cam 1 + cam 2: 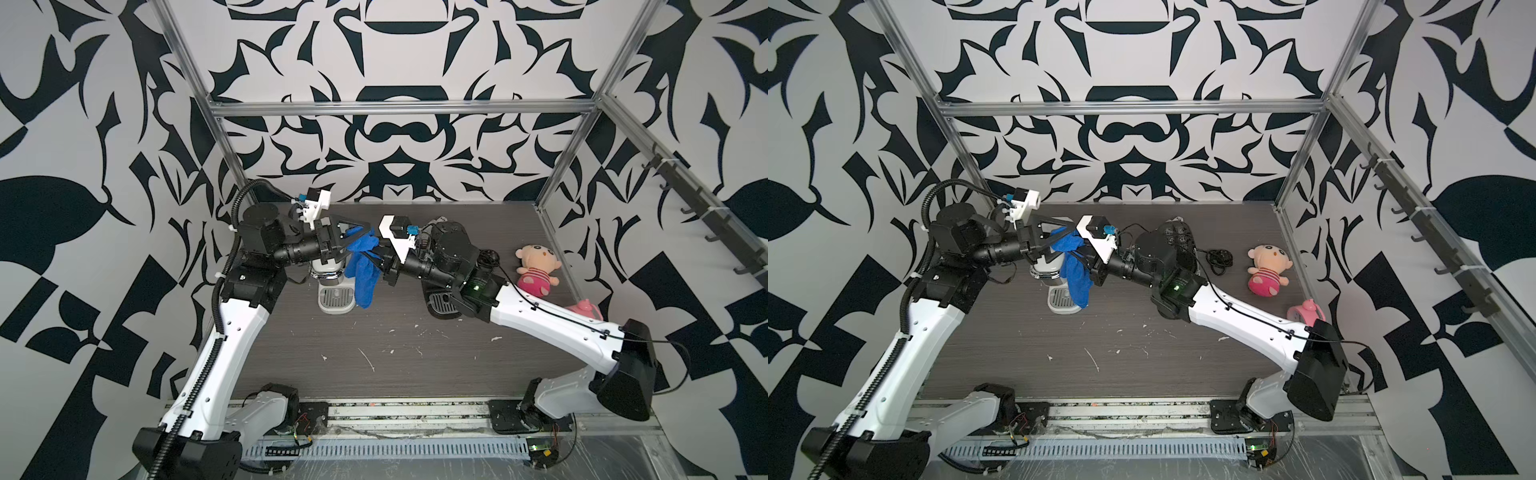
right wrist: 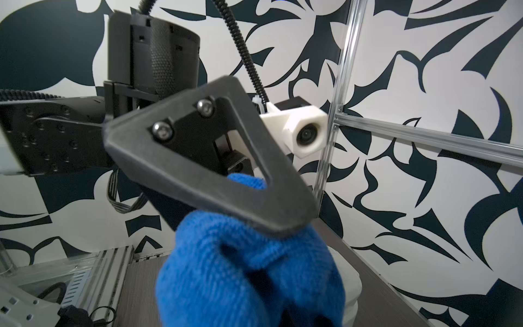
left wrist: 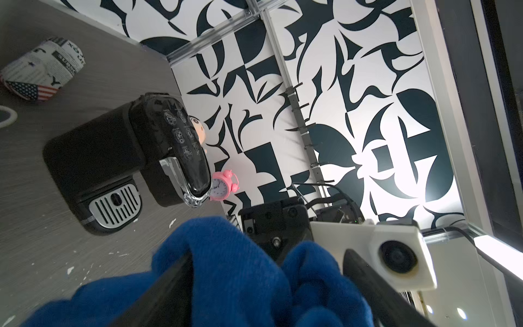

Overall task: Wipe the surface of a coffee machine
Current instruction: Adjust the cleaning item, then wipe the dirt from the surface of the coffee machine.

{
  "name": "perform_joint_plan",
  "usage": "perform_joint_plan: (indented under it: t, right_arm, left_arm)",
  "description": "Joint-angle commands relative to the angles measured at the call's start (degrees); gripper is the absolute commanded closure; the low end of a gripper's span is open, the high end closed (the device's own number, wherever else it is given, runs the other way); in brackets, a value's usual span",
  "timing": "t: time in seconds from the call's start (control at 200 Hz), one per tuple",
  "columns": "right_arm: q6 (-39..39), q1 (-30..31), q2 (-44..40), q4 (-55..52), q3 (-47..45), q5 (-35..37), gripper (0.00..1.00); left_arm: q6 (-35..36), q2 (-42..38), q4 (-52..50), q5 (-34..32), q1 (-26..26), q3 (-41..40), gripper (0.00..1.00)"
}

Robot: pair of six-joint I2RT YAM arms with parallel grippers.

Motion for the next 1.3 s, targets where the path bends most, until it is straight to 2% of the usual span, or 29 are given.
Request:
perform_joint_plan:
  t: [0.0,0.195,0.3,0.49,0.61,0.675,0.71,0.79,0.935,1.03,1.175,1.295]
  right_arm:
    - [-3.72,0.46,-3.57,2.93,1.42,-1.05,1.0]
    - [-5.02,0.41,-3.5,2.77,1.83,-0.58,0.96]
    - [-4.78,0.47,-3.57,2.2,1.59,-0.55,0.91]
    - [-3.33,0.66,-4.0,-0.65,1.26,-1.33,0.8]
    - [-2.58,0.75,-5.01,-3.15,0.79,-0.63,0.71]
    - [-1.65,0.83,-5.83,-3.36,0.09,1.13,0.55]
    - [-1.4,0.79,-6.24,-3.4,-0.35,1.98,0.52]
    - [-0.23,0.77,-7.03,-2.69,-1.36,5.34,0.36]
    - [0.7,0.84,-6.15,-3.0,-0.87,8.16,0.27]
    - [1.17,0.83,-4.91,-3.06,0.27,9.27,0.26]
    - [1.62,0.76,-3.08,-2.76,1.55,10.62,0.25]
    - [3.83,0.82,-0.83,-2.35,2.28,12.3,0.26]
  left_arm:
    - [1.06,-1.32,-2.4,3.58,-0.5,-1.99,0.2]
    - [-0.21,-2.44,-1.36,6.6,-0.72,-4.39,0.37]
    - [-0.47,-3.62,0.98,6.04,-0.72,-4.94,0.52]
    - [-3.16,-3.78,6.74,2.55,-0.72,-4.44,1.0]
    - [-3.12,-3.32,7.14,0.88,-0.72,-2.91,1.0]
    - [-2.51,-3.61,6.78,-1.85,-0.07,-1.97,1.0]
    - [-1.49,-3.87,5.81,-3.58,0.66,-1.1,1.0]
    - [1.69,-4.0,1.14,-8.29,3.91,2.27,1.0]
    - [5.81,-2.32,-5.55,-14.58,12.42,8.36,1.0]
    - [9.68,-0.39,-10.05,-19.57,16.94,11.38,1.0]
    - [16.56,5.61,-12.84,-25.39,19.34,14.32,1.0]
    - [16.47,10.79,-9.08,-25.45,19.75,14.08,1.0]
